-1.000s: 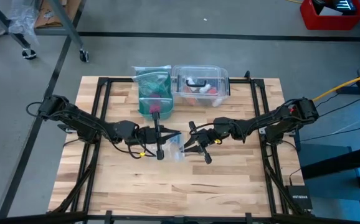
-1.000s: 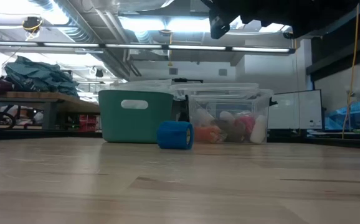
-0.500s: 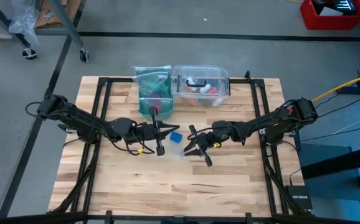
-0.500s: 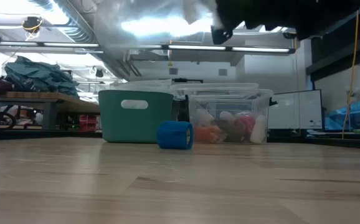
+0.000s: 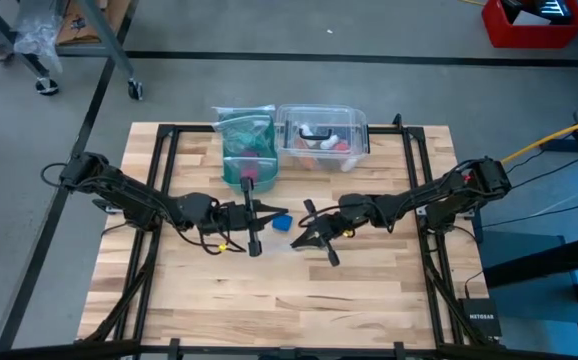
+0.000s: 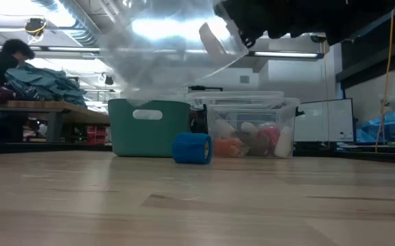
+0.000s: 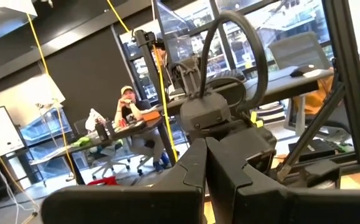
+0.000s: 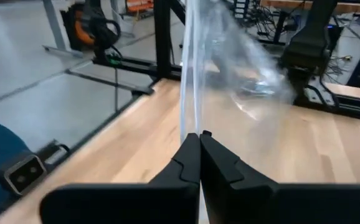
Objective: Roll bandage
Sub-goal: Open the transparent zip bag, then put the blue bandage into the transparent zip bag
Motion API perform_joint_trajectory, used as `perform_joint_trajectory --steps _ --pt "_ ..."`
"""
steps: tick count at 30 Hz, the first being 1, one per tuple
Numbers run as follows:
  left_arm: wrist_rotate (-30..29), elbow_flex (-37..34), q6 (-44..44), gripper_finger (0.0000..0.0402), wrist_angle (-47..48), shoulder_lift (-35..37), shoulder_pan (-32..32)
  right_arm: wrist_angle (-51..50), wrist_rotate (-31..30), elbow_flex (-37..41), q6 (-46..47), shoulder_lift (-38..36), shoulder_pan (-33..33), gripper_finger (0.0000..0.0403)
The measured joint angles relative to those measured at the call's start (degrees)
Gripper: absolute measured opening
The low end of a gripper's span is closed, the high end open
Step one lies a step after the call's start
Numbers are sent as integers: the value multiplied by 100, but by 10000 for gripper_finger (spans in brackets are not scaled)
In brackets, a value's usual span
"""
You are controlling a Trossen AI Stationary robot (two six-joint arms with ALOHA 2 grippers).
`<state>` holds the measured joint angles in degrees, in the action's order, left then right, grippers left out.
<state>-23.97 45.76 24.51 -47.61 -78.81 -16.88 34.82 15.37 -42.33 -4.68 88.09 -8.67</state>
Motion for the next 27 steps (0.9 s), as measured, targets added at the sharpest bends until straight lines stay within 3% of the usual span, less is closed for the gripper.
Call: perform_joint_trajectory --steps 9,17,20,27 --pt "4 -2 -1 0 23 0 0 -263 -177 -2 -413 -38 90 2" --pt "-56 -7 -74 0 170 0 -70 -1342 -187 -10 -871 -602 467 1" --pt "-61 -7 -606 0 623 0 -71 -1834 -207 -11 -1078 -929 591 1" --pt "-71 -11 -2530 11 2245 -7 88 -3064 -896 -11 -1556 -1763 766 1"
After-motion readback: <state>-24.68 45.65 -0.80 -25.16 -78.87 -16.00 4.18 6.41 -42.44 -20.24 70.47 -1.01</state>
